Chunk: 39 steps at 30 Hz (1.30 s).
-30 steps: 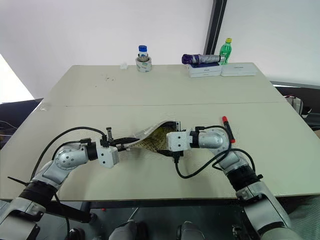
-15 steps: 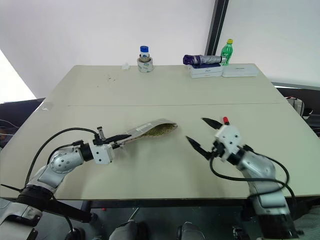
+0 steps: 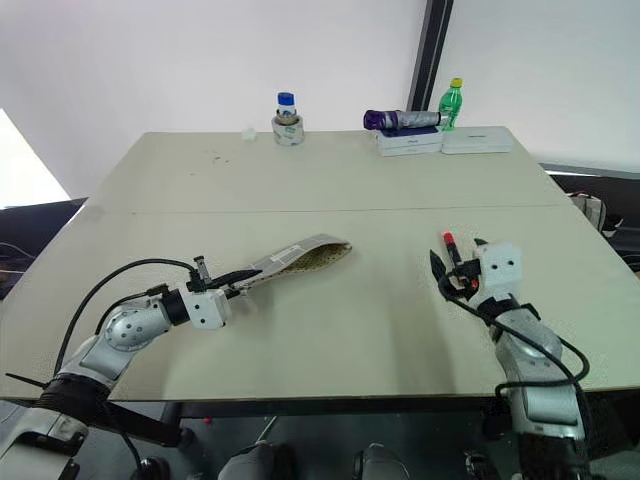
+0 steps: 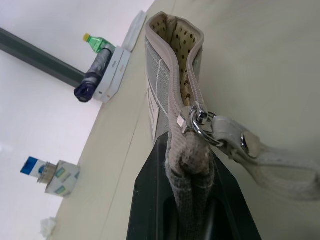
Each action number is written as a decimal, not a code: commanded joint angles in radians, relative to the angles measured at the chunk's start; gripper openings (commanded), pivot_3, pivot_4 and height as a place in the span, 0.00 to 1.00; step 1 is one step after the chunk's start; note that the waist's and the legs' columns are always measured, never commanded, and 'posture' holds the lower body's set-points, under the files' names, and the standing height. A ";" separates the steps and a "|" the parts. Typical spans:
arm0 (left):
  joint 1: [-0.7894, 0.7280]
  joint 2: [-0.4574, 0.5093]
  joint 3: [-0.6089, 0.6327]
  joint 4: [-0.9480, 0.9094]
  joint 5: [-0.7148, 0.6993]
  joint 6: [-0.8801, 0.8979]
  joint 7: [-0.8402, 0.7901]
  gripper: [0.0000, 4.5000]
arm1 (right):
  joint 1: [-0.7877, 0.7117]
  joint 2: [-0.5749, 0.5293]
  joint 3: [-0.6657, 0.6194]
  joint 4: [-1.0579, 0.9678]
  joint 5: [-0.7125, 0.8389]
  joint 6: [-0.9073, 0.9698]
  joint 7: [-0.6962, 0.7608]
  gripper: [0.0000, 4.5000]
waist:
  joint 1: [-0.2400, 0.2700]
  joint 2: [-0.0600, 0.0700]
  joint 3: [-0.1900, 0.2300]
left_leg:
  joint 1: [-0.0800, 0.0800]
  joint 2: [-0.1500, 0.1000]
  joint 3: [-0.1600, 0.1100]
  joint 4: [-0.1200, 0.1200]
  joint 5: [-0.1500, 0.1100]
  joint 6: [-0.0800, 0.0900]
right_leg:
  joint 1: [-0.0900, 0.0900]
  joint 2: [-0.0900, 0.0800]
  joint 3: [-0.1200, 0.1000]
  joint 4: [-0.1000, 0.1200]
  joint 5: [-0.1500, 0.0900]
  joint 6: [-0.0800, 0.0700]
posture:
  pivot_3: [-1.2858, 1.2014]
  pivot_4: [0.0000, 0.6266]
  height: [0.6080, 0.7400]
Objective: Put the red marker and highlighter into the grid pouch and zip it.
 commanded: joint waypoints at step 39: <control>-0.032 -0.016 -0.003 0.003 0.040 -0.026 0.049 0.00 | -0.024 -0.204 0.268 -0.054 -0.024 -0.098 0.598 0.09 | -0.002 0.000 0.000 | 0.000 0.000 0.000 0.001 -0.001 0.001 | 0.000 0.000 0.000 0.000 0.000 0.000 | 0.52 0.24 1.00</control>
